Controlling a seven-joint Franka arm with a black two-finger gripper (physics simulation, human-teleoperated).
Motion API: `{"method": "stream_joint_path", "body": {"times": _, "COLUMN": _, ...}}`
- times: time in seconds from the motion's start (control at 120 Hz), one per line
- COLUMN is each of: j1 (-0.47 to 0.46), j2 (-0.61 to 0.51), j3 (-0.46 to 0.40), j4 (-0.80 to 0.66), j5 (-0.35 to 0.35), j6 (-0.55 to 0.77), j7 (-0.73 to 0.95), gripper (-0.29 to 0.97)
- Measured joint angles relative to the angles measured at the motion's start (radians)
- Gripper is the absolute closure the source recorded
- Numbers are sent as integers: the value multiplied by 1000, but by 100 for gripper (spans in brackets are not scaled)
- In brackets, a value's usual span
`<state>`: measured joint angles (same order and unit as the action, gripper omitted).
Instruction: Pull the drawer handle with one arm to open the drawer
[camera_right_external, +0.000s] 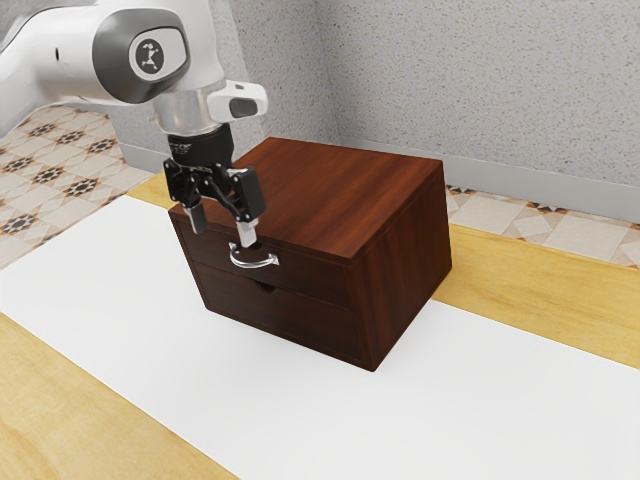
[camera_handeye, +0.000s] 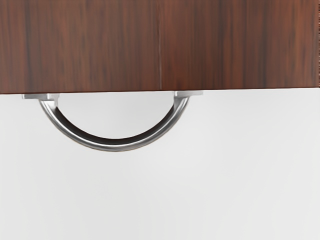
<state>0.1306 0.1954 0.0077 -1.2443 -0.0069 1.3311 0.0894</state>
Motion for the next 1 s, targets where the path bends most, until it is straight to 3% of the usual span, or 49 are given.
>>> {"method": "stream_joint_path", "body": {"times": 0.217, "j1": 1, "j2": -1, "j3": 1, "j4": 2, "j5": -5, "j6": 0, "j7": 7, "gripper": 0}}
{"method": "stream_joint_path", "body": {"times": 0.3, "j1": -4, "j2": -87, "j3": -6, "j4": 34, "j5": -1, "j6": 10, "j7": 33, "gripper": 0}}
{"method": "stream_joint_path", "body": {"times": 0.4, "j1": -27, "j2": -140, "j3": -42, "j4": 53, "j5": -21, "j6": 70, "j7": 202, "gripper": 0}}
{"method": "stream_joint_path", "body": {"times": 0.483, "j1": -66, "j2": -121, "j3": -58, "j4": 50, "j5": -62, "j6": 95, "j7": 345, "gripper": 0}}
{"method": "stream_joint_path", "body": {"times": 0.617, "j1": -94, "j2": -88, "j3": -67, "j4": 48, "j5": 18, "j6": 125, "j7": 537, "gripper": 0}}
{"method": "stream_joint_path", "body": {"times": 0.75, "j1": -92, "j2": -92, "j3": -66, "j4": 15, "j5": 53, "j6": 143, "j7": 707, "gripper": 0}}
{"method": "stream_joint_path", "body": {"times": 1.0, "j1": -161, "j2": -224, "j3": -53, "j4": -268, "j5": 66, "j6": 249, "j7": 969, "gripper": 0}}
